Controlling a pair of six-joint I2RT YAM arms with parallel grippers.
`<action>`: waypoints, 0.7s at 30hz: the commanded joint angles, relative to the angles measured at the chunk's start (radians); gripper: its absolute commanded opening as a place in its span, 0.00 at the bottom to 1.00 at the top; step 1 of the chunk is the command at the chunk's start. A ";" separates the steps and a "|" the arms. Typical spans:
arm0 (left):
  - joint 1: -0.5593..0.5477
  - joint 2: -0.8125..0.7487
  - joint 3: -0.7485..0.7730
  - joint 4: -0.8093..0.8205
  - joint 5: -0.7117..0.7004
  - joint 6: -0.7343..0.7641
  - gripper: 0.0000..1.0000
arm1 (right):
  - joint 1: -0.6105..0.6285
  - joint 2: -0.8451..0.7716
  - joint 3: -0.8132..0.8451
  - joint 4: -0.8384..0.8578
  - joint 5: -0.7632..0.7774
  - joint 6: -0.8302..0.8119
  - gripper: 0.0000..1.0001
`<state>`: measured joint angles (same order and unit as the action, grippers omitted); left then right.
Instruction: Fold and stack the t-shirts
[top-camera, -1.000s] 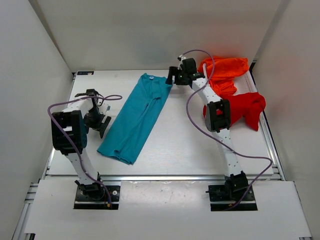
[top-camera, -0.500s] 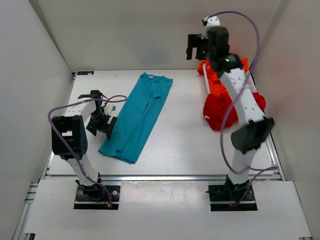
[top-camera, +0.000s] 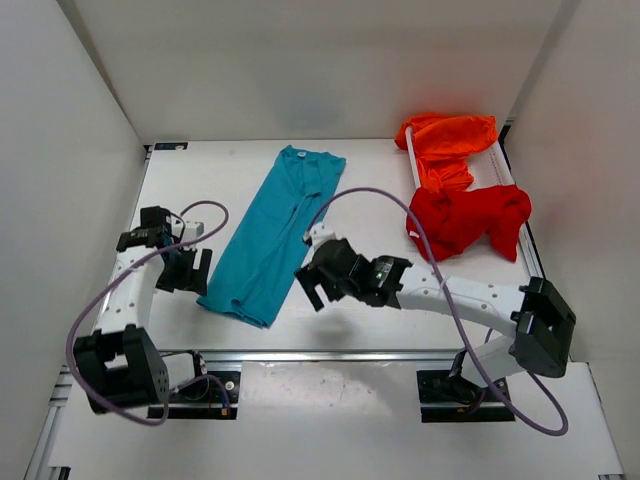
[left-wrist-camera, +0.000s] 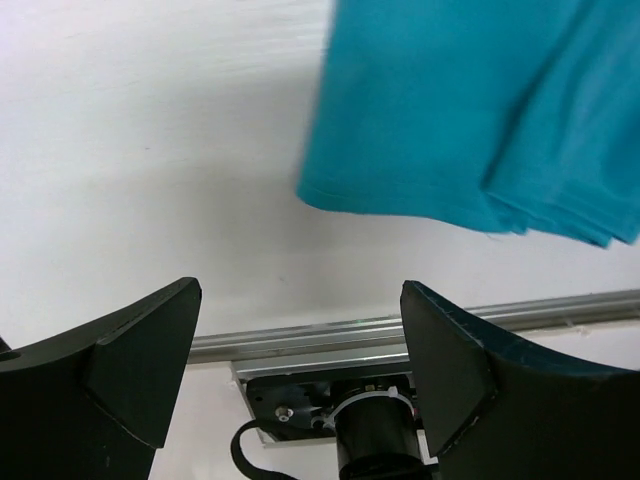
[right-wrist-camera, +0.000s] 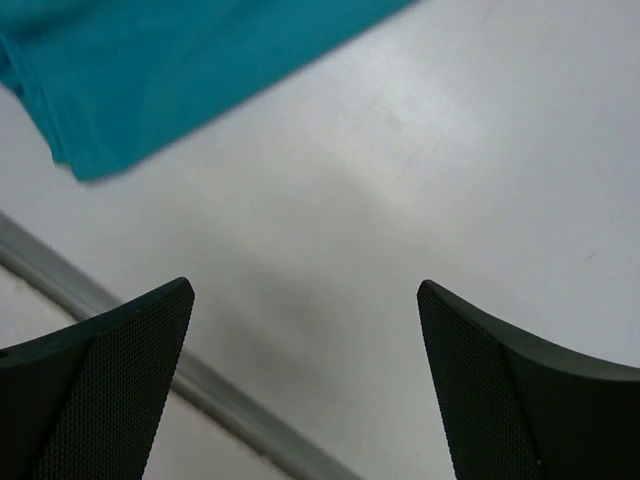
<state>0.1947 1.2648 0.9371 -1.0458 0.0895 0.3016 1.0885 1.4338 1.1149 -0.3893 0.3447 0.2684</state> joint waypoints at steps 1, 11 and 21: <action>-0.043 -0.106 -0.043 -0.005 -0.022 -0.018 0.92 | 0.060 -0.035 -0.018 0.093 0.037 0.208 0.97; 0.003 -0.156 -0.089 -0.004 -0.080 -0.002 0.91 | 0.134 0.117 -0.145 0.286 -0.122 0.632 0.65; 0.018 -0.153 -0.080 0.003 -0.057 0.034 0.92 | 0.103 0.355 0.023 0.290 -0.199 0.951 0.64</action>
<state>0.2016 1.1358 0.8394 -1.0538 0.0193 0.3103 1.2007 1.7649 1.0588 -0.1219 0.1726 1.0649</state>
